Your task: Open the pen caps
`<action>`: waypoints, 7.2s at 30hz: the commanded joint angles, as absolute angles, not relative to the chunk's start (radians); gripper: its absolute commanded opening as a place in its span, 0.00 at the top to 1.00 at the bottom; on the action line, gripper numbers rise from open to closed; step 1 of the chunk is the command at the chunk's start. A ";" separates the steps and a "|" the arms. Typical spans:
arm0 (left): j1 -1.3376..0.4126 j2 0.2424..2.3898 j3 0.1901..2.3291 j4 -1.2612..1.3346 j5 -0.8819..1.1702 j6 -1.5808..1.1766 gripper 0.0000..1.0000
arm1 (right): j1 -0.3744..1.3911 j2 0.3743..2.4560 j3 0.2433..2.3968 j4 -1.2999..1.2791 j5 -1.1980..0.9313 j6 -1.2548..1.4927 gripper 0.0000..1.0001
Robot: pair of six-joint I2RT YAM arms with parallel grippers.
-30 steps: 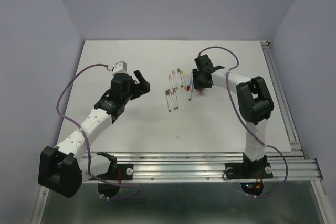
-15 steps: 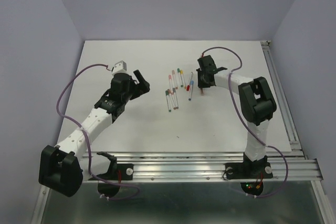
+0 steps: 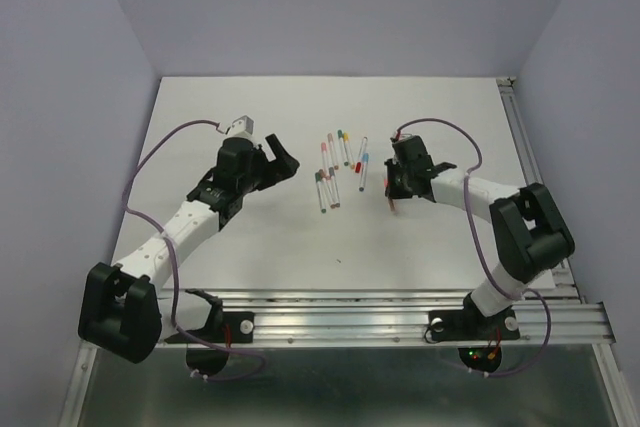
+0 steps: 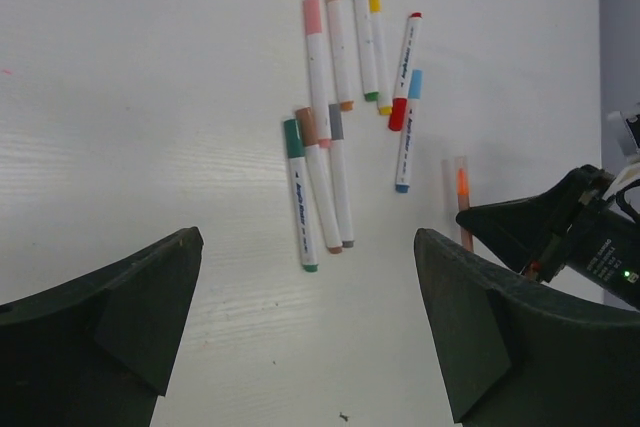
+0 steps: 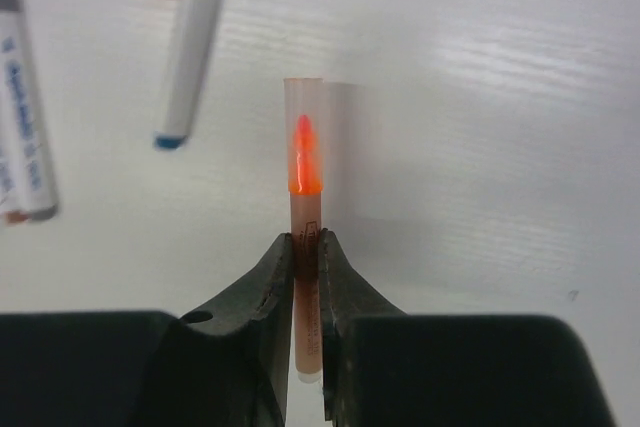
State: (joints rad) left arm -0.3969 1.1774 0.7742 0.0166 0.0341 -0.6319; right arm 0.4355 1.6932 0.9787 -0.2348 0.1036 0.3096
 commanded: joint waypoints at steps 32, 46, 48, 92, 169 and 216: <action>-0.664 1.384 0.884 0.325 0.189 -0.756 0.51 | 0.650 1.298 0.704 0.317 -0.396 0.604 0.99; -0.664 1.368 0.867 0.327 0.179 -0.792 1.00 | 0.660 1.318 0.735 0.278 -0.384 0.574 0.94; -0.666 1.367 0.861 0.331 0.179 -0.805 1.00 | 0.661 1.325 0.744 0.278 -0.385 0.568 0.84; -0.179 2.006 1.653 -0.254 -0.171 -0.201 1.00 | 0.452 1.357 0.848 -0.135 0.029 0.502 0.99; -0.153 1.178 0.936 -0.006 -0.052 -0.385 0.01 | 0.609 1.870 1.333 -0.387 0.472 0.509 0.05; -0.153 1.084 0.928 -0.041 -0.058 -0.459 0.01 | 0.549 2.059 1.211 -0.222 0.336 0.592 0.78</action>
